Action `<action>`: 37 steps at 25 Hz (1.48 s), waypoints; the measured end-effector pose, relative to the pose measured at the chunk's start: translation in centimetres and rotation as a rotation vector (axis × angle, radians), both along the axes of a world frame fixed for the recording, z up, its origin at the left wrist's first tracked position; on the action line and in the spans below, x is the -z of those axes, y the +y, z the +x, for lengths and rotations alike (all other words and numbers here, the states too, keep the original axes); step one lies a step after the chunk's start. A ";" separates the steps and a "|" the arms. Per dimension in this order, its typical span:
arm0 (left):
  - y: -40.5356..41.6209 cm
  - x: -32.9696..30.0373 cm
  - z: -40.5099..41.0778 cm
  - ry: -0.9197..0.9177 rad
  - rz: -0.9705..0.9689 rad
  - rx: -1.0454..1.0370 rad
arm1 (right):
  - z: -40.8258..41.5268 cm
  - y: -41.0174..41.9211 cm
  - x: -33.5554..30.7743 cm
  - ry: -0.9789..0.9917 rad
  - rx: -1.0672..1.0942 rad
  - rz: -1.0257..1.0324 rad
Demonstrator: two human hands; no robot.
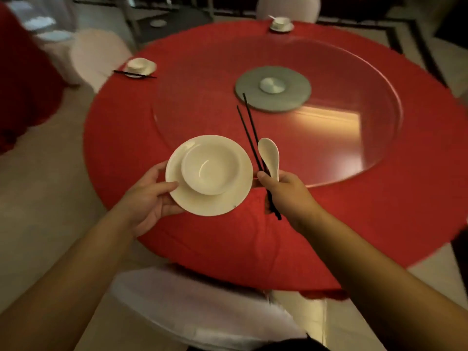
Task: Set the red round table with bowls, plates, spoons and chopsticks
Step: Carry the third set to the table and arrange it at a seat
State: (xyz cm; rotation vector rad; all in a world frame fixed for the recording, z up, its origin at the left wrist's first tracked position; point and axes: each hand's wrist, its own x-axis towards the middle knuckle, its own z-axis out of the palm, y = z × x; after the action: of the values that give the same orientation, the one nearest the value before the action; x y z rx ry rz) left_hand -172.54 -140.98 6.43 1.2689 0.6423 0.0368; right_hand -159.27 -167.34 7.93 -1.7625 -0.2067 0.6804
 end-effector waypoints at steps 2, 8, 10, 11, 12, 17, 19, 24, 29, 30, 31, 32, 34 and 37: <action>1.3 1.5 0.9 0.026 -0.024 0.095 | -2.0 0.4 1.0 0.006 0.112 -0.047; 2.0 5.1 2.2 0.104 -0.088 0.261 | -5.5 0.5 4.4 0.046 0.315 -0.137; 1.6 6.2 2.5 0.127 -0.096 0.280 | -5.7 0.2 6.0 0.060 0.341 -0.152; 1.4 6.8 2.6 0.143 -0.098 0.284 | -5.7 0.2 6.8 0.069 0.348 -0.163; 1.3 7.3 2.8 0.158 -0.100 0.287 | -5.7 0.2 7.6 0.080 0.355 -0.173; 1.0 10.5 3.5 0.249 -0.107 0.283 | -5.5 0.5 11.2 0.127 0.366 -0.239; 0.8 12.0 3.7 0.287 -0.118 0.280 | -5.3 0.6 12.4 0.147 0.377 -0.262; -0.3 15.5 4.1 0.354 -0.130 0.276 | -4.9 0.2 14.8 0.158 0.407 -0.324; -1.6 18.1 4.1 0.373 -0.107 0.252 | -5.2 -0.4 17.2 0.178 0.446 -0.345; -1.7 18.4 4.1 0.377 -0.087 0.246 | -5.3 -0.5 17.6 0.182 0.455 -0.335; -1.8 18.7 4.1 0.380 -0.060 0.236 | -5.5 -0.5 17.9 0.185 0.458 -0.328; -1.9 19.0 4.2 0.381 -0.024 0.228 | -5.6 -0.6 18.3 0.187 0.457 -0.325; -2.0 19.3 4.1 0.382 0.057 0.224 | -5.9 -0.6 18.9 0.196 0.454 -0.323; -1.9 19.6 3.9 0.370 0.154 0.253 | -6.1 -0.6 19.5 0.198 0.446 -0.327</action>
State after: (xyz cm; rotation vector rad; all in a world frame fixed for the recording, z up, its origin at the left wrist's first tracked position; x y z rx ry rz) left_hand -168.60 -142.91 -13.18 1.5141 0.8013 -0.3714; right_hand -165.40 -167.97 -11.56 -1.9446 0.4459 0.5754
